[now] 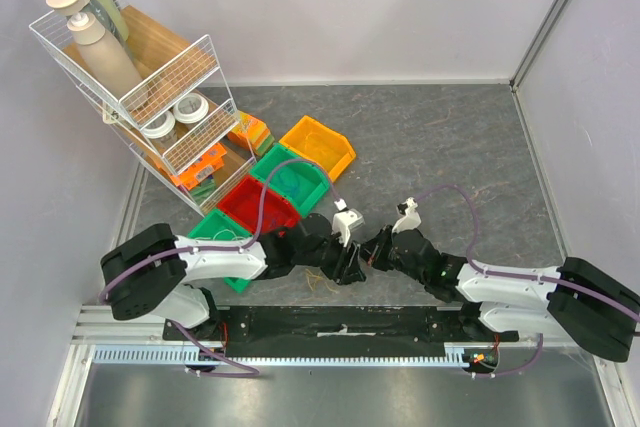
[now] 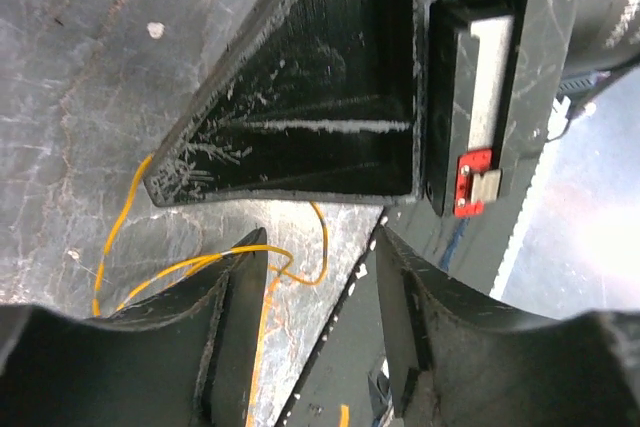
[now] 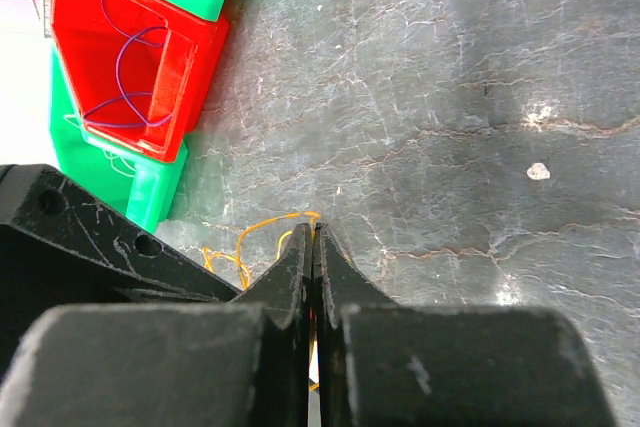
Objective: Untangle the cables
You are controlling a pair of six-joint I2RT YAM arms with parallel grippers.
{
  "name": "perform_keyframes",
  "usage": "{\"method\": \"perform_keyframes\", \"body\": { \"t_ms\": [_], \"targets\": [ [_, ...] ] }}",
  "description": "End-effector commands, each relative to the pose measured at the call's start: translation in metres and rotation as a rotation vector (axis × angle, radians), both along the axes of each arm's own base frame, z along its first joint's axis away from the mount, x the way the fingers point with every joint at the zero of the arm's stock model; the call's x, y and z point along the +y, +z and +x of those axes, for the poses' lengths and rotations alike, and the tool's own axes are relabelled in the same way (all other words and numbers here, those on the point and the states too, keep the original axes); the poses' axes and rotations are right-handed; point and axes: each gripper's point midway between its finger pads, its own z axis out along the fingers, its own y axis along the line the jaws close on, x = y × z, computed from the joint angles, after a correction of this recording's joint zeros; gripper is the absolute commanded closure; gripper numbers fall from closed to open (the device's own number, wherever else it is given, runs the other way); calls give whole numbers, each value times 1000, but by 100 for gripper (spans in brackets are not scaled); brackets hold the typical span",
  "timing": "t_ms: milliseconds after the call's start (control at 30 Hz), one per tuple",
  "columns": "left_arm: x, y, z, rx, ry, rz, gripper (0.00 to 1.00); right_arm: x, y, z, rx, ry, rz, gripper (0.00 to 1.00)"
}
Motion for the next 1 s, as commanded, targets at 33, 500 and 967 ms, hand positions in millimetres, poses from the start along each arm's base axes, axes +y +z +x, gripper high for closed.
{"method": "perform_keyframes", "body": {
  "t_ms": [33,500,967],
  "targets": [
    [-11,8,26,-125,106,56,54,8,16,10,-17,-24,40,100],
    [2,26,27,-55,236,62,98,-37,24,5,-189,59,-262,29],
    [32,105,53,-21,445,-59,98,-29,24,-16,-223,147,-127,29]
  ]
}}
